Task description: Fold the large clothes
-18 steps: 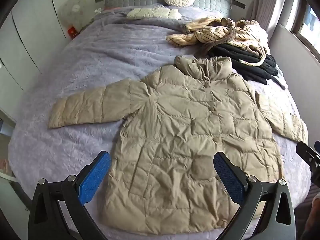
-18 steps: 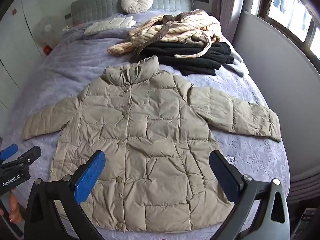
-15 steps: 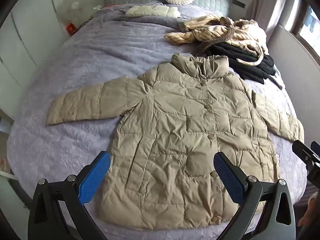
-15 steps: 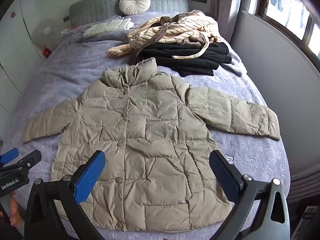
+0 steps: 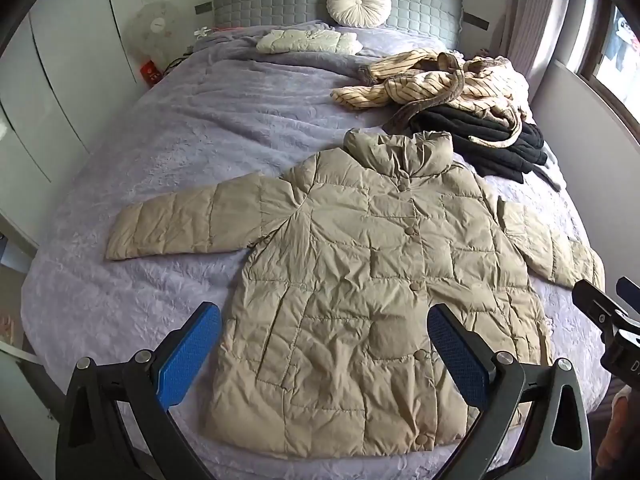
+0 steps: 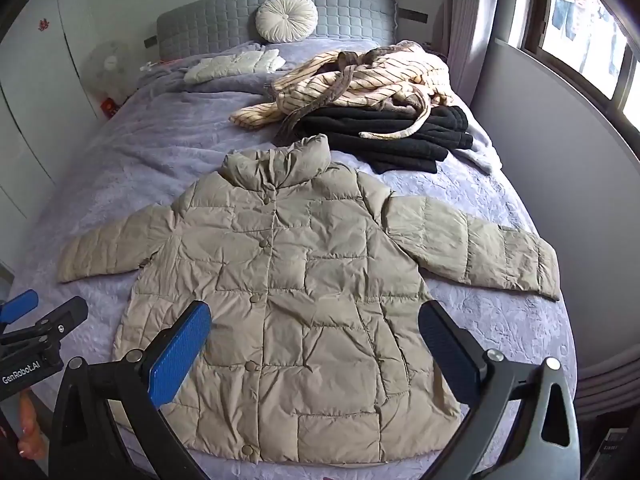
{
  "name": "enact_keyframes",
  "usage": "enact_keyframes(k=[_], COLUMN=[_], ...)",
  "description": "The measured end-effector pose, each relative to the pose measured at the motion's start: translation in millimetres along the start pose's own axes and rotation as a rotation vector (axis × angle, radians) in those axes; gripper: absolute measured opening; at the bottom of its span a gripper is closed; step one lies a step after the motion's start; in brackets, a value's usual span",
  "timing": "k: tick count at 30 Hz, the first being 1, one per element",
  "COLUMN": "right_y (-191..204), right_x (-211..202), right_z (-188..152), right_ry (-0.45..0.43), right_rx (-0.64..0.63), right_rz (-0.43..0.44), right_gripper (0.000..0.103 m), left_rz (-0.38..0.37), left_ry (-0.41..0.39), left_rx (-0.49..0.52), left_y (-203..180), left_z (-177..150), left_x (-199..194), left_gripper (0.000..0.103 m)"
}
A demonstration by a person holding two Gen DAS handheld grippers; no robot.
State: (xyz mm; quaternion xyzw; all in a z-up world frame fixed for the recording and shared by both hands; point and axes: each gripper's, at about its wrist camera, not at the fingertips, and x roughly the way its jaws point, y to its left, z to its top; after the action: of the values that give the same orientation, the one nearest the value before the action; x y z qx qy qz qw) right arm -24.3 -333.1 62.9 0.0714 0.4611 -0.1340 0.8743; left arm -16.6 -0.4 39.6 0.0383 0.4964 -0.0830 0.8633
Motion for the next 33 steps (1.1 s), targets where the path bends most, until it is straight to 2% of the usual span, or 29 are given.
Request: enact_keyframes(k=[33], right_y=[2.8], right_x=[8.6], right_z=[0.9], right_ry=[0.006], right_rx=[0.003], right_rz=[-0.005], right_gripper=[0.103], left_rz=[0.023], left_ry=[-0.002], left_rx=[0.02], left_y=[-6.0], left_z=[-1.3], left_x=[3.2], left_gripper=[0.103])
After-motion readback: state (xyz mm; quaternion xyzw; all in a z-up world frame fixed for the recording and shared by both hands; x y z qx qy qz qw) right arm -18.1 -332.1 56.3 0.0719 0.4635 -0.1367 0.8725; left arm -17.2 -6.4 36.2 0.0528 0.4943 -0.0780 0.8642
